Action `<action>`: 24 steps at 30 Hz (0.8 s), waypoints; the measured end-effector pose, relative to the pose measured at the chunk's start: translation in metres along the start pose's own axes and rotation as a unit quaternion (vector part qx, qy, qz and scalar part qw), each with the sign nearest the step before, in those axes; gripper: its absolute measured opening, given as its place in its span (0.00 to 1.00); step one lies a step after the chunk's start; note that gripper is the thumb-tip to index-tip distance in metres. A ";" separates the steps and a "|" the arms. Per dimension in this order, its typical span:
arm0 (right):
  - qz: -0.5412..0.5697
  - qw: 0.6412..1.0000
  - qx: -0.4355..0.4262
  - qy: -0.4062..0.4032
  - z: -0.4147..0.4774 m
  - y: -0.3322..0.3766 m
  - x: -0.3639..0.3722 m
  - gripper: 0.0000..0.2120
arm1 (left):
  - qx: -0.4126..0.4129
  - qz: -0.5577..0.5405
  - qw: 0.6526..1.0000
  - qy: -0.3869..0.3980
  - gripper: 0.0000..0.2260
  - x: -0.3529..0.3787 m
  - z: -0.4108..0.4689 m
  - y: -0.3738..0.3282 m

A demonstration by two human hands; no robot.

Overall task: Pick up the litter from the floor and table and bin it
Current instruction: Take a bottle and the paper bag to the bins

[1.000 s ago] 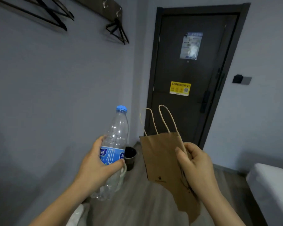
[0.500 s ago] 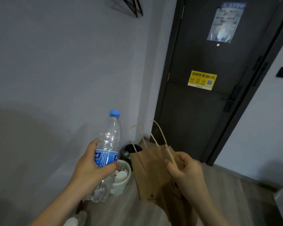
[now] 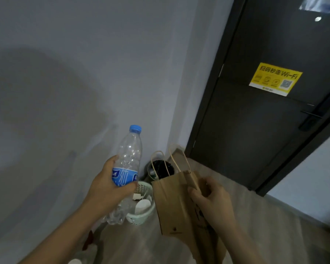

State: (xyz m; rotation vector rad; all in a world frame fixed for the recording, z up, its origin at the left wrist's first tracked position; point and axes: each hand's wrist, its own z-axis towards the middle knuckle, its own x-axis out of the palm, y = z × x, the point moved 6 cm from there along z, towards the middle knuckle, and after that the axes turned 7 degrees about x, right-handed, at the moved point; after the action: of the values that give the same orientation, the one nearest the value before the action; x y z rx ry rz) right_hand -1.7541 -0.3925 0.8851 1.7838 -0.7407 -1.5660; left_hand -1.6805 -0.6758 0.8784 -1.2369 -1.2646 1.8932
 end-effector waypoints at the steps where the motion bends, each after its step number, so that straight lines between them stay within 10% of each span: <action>1: -0.004 1.000 -0.003 0.008 0.018 -0.003 0.004 0.08 | -0.006 0.006 1.000 -0.008 0.37 0.006 0.011 0.004; 24: -0.214 0.954 0.064 0.200 0.286 -0.046 0.159 0.13 | -0.205 0.077 0.975 -0.032 0.33 0.054 0.163 0.173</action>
State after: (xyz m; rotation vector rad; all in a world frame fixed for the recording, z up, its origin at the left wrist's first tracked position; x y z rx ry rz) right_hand -2.0167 -0.5143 0.7264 2.3797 -0.2736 -1.3591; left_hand -1.8416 -0.7701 0.7220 -1.5269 -1.6989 1.8463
